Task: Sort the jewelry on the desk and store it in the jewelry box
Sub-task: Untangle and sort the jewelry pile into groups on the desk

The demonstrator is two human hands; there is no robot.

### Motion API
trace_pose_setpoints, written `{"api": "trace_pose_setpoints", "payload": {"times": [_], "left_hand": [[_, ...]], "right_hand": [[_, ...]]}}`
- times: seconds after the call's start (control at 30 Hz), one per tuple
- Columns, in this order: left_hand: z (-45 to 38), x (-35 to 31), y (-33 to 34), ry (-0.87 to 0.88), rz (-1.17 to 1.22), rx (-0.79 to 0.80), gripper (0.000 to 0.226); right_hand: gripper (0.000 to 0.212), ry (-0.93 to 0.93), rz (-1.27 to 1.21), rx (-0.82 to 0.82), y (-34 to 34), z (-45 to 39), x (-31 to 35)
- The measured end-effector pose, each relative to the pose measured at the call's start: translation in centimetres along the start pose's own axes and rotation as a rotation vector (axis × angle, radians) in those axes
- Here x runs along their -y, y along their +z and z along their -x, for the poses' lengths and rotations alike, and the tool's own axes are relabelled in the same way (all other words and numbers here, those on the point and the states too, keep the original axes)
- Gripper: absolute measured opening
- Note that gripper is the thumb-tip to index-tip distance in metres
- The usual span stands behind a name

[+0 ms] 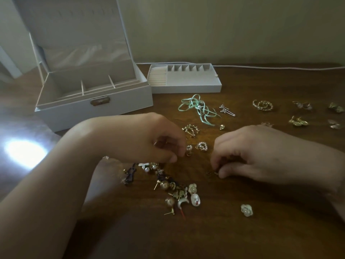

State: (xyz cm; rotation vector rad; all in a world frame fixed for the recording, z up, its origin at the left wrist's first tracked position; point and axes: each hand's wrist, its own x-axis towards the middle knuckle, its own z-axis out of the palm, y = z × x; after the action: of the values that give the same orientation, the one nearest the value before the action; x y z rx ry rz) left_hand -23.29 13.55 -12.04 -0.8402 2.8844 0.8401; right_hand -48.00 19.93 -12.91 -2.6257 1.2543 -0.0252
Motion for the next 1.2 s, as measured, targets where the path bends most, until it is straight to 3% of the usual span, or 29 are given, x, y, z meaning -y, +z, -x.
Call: {"api": "trace_pose_setpoints", "payload": {"times": [0.07,0.33,0.47,0.87,1.03,1.1,1.2], "left_hand": [[0.1,0.1,-0.2,-0.011,0.013,0.003,0.013],[-0.3,-1.5,0.7,0.04,0.06,0.13,0.02],[-0.7,-1.6,1.4,0.043,-0.004,0.151,0.02],[-1.2,-1.9,2.0,0.048,-0.051,0.174,0.004],[-0.1,-1.6,0.2,0.093,0.046,0.024,0.004],[0.1,-1.8,-0.2,0.136,0.085,-0.063,0.004],[-0.1,-2.2,-0.1,0.182,0.16,-0.198,0.004]], "right_hand": [[0.014,-0.002,-0.059,-0.007,-0.1,0.0,0.2],[0.005,0.052,-0.796,-0.13,-0.8,-0.1,0.9],[0.022,0.098,-0.667,-0.15,-0.5,-0.3,0.5],[0.022,0.092,-0.669,-0.24,-0.7,-0.2,0.6],[0.017,0.111,-0.816,-0.208,-0.3,-0.7,0.4],[0.012,0.141,-0.969,-0.194,0.0,-0.9,0.4],[0.02,0.211,-1.258,-0.152,0.7,-1.4,0.7]]}}
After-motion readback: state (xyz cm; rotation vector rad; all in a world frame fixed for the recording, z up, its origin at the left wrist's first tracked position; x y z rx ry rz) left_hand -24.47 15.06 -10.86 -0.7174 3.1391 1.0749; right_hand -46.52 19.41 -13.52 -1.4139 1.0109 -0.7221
